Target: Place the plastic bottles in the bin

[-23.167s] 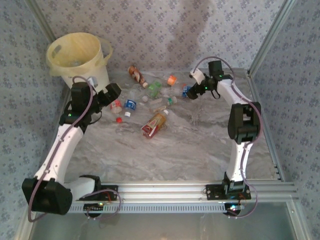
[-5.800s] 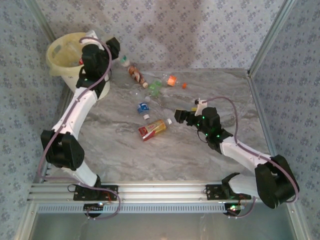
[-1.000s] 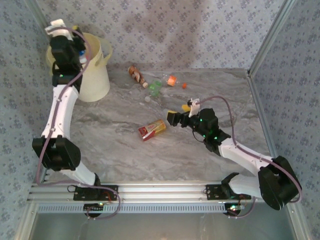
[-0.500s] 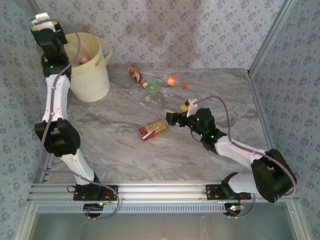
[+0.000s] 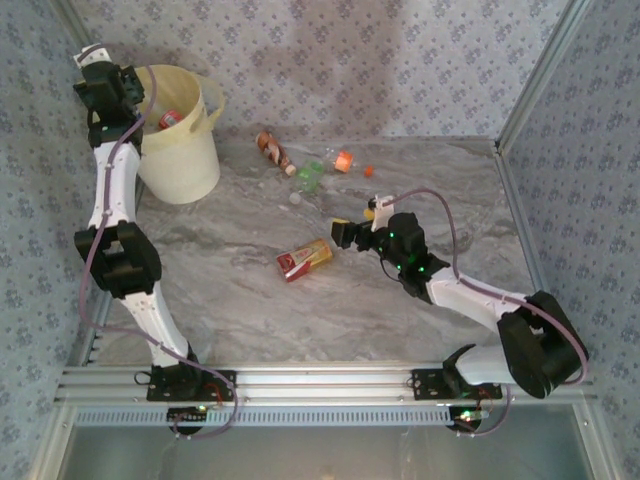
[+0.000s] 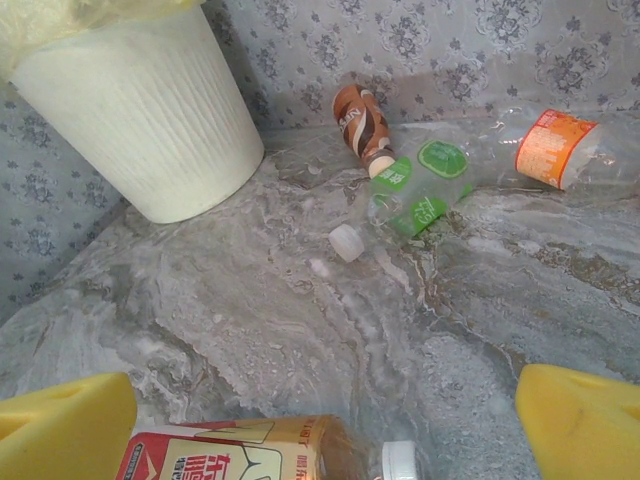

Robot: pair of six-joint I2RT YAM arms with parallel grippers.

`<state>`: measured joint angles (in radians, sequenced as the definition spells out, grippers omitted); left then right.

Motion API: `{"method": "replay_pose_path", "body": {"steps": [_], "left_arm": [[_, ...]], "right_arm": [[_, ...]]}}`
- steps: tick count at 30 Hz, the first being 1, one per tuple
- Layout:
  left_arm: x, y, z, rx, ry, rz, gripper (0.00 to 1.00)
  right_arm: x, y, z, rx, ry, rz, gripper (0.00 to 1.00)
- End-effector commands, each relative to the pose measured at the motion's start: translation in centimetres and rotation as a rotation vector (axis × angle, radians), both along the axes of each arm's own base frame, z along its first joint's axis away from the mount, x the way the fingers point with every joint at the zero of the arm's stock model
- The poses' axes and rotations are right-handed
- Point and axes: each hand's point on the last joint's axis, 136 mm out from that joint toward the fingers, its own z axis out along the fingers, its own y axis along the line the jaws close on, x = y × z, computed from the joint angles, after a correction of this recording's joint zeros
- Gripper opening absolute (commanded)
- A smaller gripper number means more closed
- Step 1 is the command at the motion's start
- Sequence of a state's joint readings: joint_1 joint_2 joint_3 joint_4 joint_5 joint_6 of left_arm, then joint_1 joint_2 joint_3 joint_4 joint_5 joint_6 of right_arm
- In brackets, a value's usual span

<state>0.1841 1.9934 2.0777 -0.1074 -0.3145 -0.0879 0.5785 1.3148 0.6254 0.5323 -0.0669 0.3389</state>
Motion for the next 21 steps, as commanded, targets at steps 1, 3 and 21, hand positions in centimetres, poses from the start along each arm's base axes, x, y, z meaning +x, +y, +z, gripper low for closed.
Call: {"method": "replay_pose_path", "body": {"steps": [1,3,21], "left_arm": [[-0.3,-0.1,0.1,-0.07,0.021,0.001,0.87],[-0.5,-0.4,0.5,-0.095,0.016,-0.008,0.9],[-2.2,-7.7,1.7,-0.293,0.037,-0.18,0.98]], "right_arm": [[0.6,0.0,0.8,-0.017,-0.016,-0.015,1.0],[0.6,-0.1,0.7,-0.02,-0.014,-0.02,1.0],[1.4,-3.9,-2.2,0.046,0.169,-0.241,1.0]]}}
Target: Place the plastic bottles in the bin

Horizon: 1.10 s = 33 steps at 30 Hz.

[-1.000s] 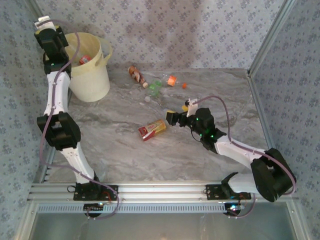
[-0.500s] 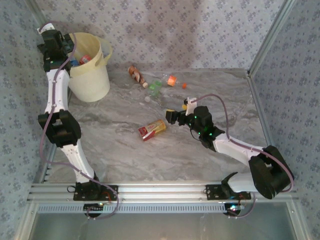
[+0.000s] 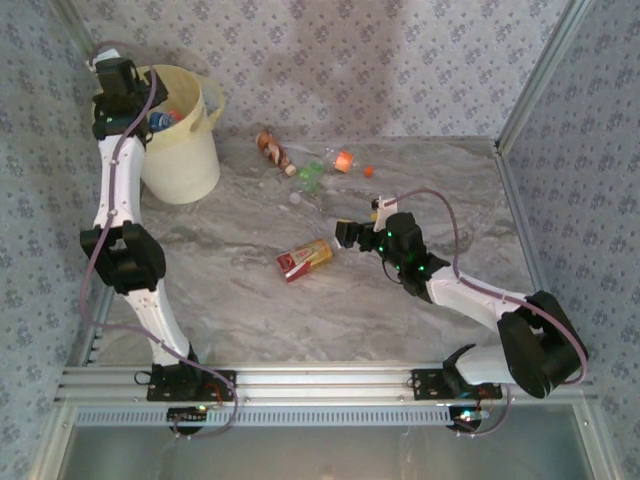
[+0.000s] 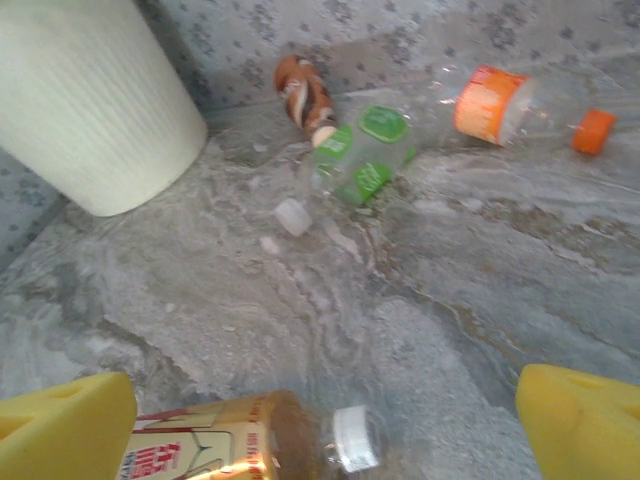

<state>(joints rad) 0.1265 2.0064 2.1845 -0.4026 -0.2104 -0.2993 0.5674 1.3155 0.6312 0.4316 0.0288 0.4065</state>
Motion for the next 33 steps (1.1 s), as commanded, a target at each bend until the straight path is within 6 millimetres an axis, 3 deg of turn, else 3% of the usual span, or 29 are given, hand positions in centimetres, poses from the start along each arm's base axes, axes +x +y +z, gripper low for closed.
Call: {"method": "replay_pose_path", "body": {"steps": [1,7,11,15,20,26,33], "left_arm": [[-2.4,-3.5,4.5,-0.07,-0.067,-0.071,0.98],[-4.5,-11.1,3.9,-0.105,-0.012,-0.207,0.98],[-6.4,-16.8,1.7,-0.137,0.012,-0.308,0.98],[-8.9,-23.5,-1.1,-0.084,0.114,-0.517,0.98],[-14.5,-30.6,-7.5,0.108,0.416,-0.818,0.98],[-22.5,-35.6,-15.6,0.24,0.739,-1.135,0.98],[-29.6,-37.2,-24.1,0.438,1.08,-1.35,0.98]], "right_arm": [[0.7,-2.3,-0.7,0.092,0.098,-0.144,1.0],[-0.3,-5.0,-3.6,0.145,0.233,-0.3,1.0],[-0.8,-7.0,-3.7,0.213,0.249,-0.367,1.0],[-1.9,-8.6,-3.6,0.206,0.266,-0.397,1.0],[-3.6,-11.0,-3.5,0.183,0.259,-0.452,1.0],[-4.5,-12.0,-2.3,0.146,0.214,-0.44,1.0],[-4.8,-12.9,-1.1,0.13,0.171,-0.468,1.0]]}}
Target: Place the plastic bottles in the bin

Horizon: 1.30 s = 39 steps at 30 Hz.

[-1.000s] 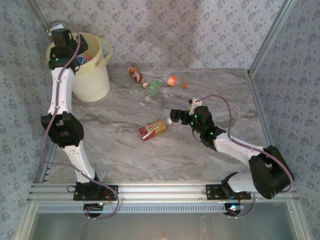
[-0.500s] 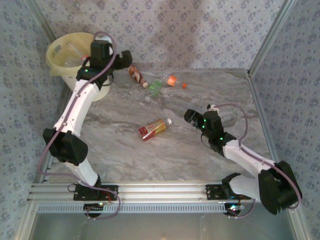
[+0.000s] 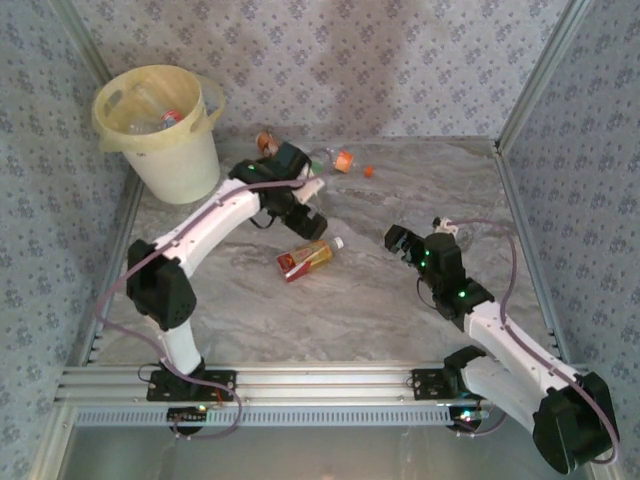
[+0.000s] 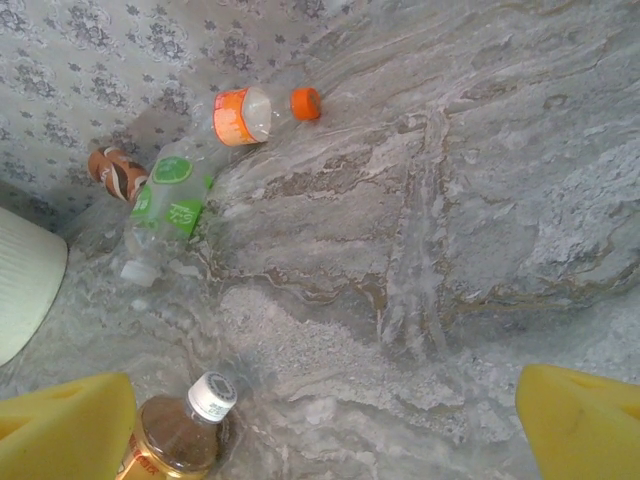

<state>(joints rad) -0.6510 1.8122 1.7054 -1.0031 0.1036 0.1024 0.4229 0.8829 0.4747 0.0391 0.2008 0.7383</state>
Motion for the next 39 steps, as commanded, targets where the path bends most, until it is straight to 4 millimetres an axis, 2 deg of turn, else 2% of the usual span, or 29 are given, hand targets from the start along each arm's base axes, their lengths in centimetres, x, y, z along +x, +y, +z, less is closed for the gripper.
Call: {"method": "replay_pose_path", "body": {"steps": [1,3,10,17,20,23,29,31,36,39], "left_arm": [[-4.4,0.8,-4.6,0.169,0.149,-0.171,0.98],[-4.8,0.7,-6.2,0.195,0.167,-0.19,0.98],[-2.3,1.1,-10.6,0.277,0.097,-0.152,0.98],[-0.7,0.3,-13.2,0.252,0.02,-0.144,0.98],[-0.5,0.5,-14.0,0.256,-0.004,-0.152,0.93],[-0.1,0.6,-14.1,0.253,-0.043,-0.147,0.9],[0.2,0.0,-13.2,0.189,-0.084,-0.134,0.76],[0.4,-0.3,-12.8,0.16,-0.078,-0.124,0.71],[1.6,0.1,-11.4,0.076,-0.064,-0.056,0.67],[2.0,0.2,-10.1,0.017,-0.062,-0.026,0.65]], "right_arm": [[-0.2,-1.3,-0.2,-0.055,0.005,-0.047,1.0],[-0.2,-1.8,-0.3,-0.068,0.009,-0.071,1.0],[-0.5,-2.1,-0.3,-0.065,-0.005,-0.09,1.0],[-0.6,-1.7,-0.7,-0.032,-0.004,-0.067,1.0],[-0.3,-1.6,-0.7,-0.009,-0.037,-0.063,1.0],[-0.4,-1.6,-0.9,0.01,-0.041,-0.061,1.0],[-0.2,-1.4,-1.0,0.007,-0.04,-0.025,1.0],[0.0,-0.9,-0.6,0.014,-0.056,0.004,1.0],[0.7,0.9,0.7,-0.04,-0.11,0.123,1.0],[1.1,2.2,0.7,-0.082,-0.119,0.204,1.0]]}}
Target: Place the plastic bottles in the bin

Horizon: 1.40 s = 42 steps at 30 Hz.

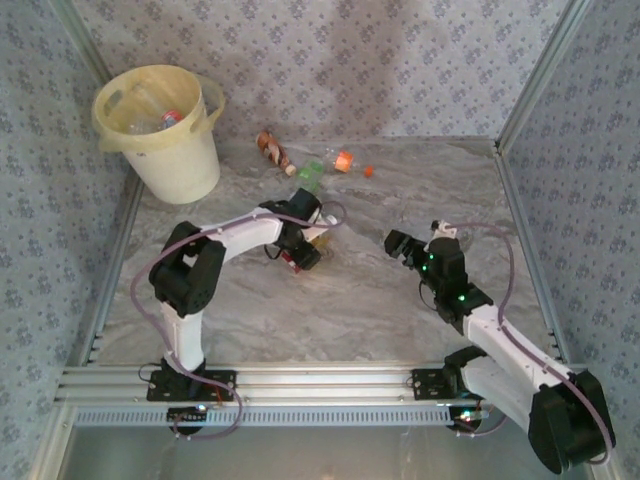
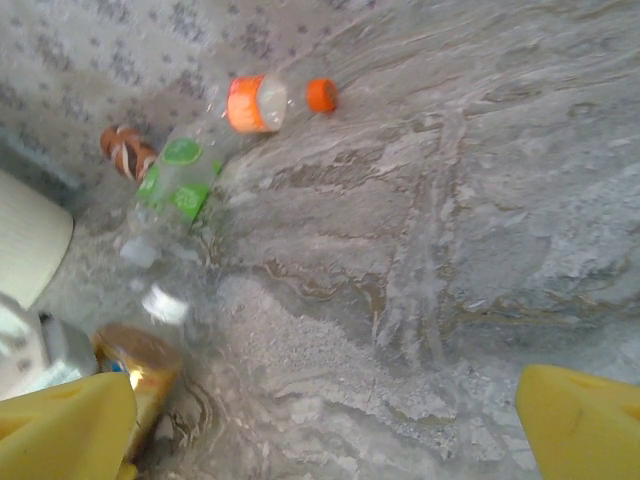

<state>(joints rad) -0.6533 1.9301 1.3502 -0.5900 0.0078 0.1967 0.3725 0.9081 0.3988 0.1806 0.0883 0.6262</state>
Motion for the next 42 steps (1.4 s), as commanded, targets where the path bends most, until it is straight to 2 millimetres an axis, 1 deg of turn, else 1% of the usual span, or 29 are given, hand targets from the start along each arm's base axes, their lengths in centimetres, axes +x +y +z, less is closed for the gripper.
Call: {"method": "replay_pose_path", "body": {"steps": [1,2,4,5,7,10,12,14,16,18,20,23,24,27,29,32,34,36,38,42], "left_arm": [[0.9,-1.0,3.5,-0.139,-0.027,0.036,0.64],[1.3,-1.0,4.2,-0.167,-0.026,0.051,0.63],[2.4,-1.2,5.6,-0.218,-0.038,0.096,0.6],[3.2,-1.2,6.6,-0.246,-0.057,0.129,0.59],[5.3,-0.8,8.9,-0.305,-0.107,0.215,0.6],[9.4,1.0,12.8,-0.414,-0.18,0.388,0.59],[12.4,2.9,15.8,-0.472,-0.235,0.521,0.59],[14.9,5.1,18.9,-0.503,-0.315,0.619,0.58],[17.2,7.7,21.8,-0.523,-0.409,0.704,0.58],[19.3,10.3,24.9,-0.555,-0.494,0.777,0.58],[21.1,13.2,28.4,-0.588,-0.594,0.847,0.57],[23.3,16.9,32.8,-0.652,-0.714,0.926,0.57],[24.0,17.9,34.2,-0.673,-0.75,0.935,0.57],[25.5,20.9,37.1,-0.688,-0.858,0.963,0.57],[26.3,23.1,38.2,-0.681,-0.916,1.004,0.57],[27.4,25.9,38.7,-0.664,-0.972,1.065,0.56],[27.8,27.3,38.6,-0.649,-0.989,1.104,0.57],[28.1,28.4,38.3,-0.657,-0.98,1.14,0.57],[28.4,29.1,37.5,-0.669,-0.953,1.167,0.58],[28.6,29.7,35.9,-0.662,-0.903,1.199,0.6]], "right_arm": [[1.0,2.0,2.1,-0.039,-0.087,0.117,1.0],[1.5,2.4,2.3,-0.036,-0.106,0.129,1.0],[2.5,3.5,3.5,-0.022,-0.167,0.165,1.0],[3.1,4.0,4.3,-0.014,-0.201,0.176,1.0],[4.2,5.0,5.4,0.007,-0.254,0.195,1.0],[6.0,6.6,6.5,0.026,-0.303,0.216,1.0],[7.2,7.3,7.2,0.041,-0.314,0.206,1.0],[8.0,7.8,8.0,0.045,-0.331,0.199,1.0],[8.5,8.0,8.0,0.041,-0.328,0.182,1.0],[8.8,8.2,7.4,0.037,-0.309,0.181,1.0],[9.1,8.1,6.7,0.028,-0.285,0.178,1.0],[9.5,7.8,6.4,0.02,-0.281,0.155,1.0],[9.7,7.6,6.2,0.016,-0.279,0.145,1.0],[9.8,7.5,6.4,0.013,-0.285,0.133,1.0],[9.9,7.3,6.5,0.003,-0.287,0.122,1.0],[10.2,7.3,6.5,-0.004,-0.268,0.126,1.0],[10.3,7.4,6.8,-0.002,-0.27,0.128,1.0],[10.4,7.6,6.8,-0.015,-0.264,0.13,1.0],[10.2,7.6,6.6,-0.026,-0.254,0.131,1.0],[9.9,7.3,6.4,-0.043,-0.237,0.12,1.0]]}}
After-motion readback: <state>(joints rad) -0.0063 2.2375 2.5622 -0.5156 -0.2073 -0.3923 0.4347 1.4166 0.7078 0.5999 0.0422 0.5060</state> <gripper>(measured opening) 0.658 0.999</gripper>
